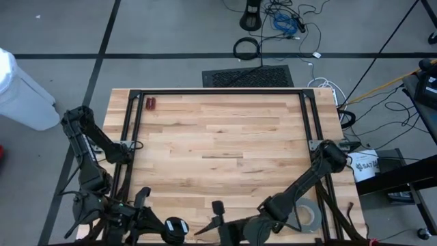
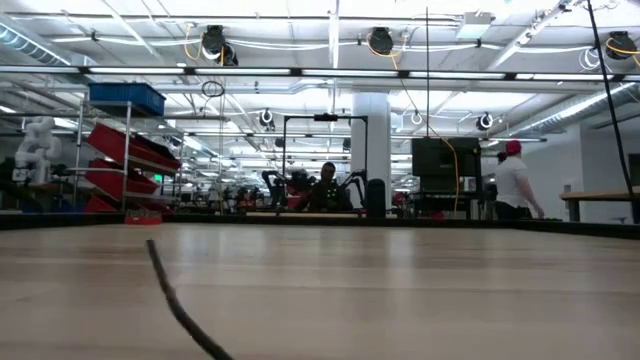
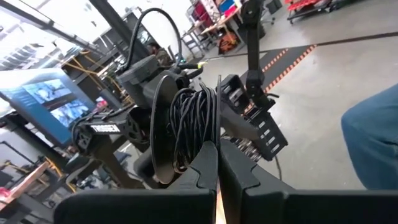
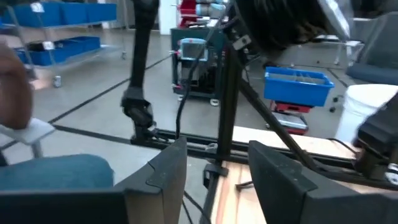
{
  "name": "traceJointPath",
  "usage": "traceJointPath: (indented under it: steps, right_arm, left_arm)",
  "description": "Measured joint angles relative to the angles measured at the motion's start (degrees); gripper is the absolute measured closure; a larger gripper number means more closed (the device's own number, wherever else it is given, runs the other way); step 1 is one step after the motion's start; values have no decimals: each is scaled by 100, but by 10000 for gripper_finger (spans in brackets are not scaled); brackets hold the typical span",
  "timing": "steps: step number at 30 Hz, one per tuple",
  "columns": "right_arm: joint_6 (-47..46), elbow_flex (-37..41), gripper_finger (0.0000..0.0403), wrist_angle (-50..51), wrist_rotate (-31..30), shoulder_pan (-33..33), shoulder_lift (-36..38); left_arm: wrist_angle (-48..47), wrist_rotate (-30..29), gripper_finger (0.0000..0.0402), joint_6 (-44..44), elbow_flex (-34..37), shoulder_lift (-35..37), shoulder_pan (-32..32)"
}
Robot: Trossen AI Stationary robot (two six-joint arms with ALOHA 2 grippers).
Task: Coil cords
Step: Coil the black wire on the spool
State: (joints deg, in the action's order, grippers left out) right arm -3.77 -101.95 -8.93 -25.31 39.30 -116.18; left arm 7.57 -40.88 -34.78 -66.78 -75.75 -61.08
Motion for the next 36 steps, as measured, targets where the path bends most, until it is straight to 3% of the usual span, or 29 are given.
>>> traceJointPath:
  steps: [17, 23, 27, 33, 36]
  right_arm:
    - [-142, -5, 258, -436, 1064, -218, -159]
    - [-120, -7, 263, -470, 1064, -257, -175]
    - [-39, -7, 295, -496, 1059, -255, -175]
    - [65, -7, 388, -456, 1044, -257, -175]
    - [133, -7, 394, -424, 1042, -257, -175]
  left_arm:
    - [-133, -191, 400, 45, 0, 0, 40]
    - [-316, -229, 400, 195, 0, 0, 111]
    - [-373, -249, 400, 259, 0, 0, 179]
    - [-391, -244, 400, 288, 0, 0, 181]
    - [-359, -85, 400, 290, 0, 0, 181]
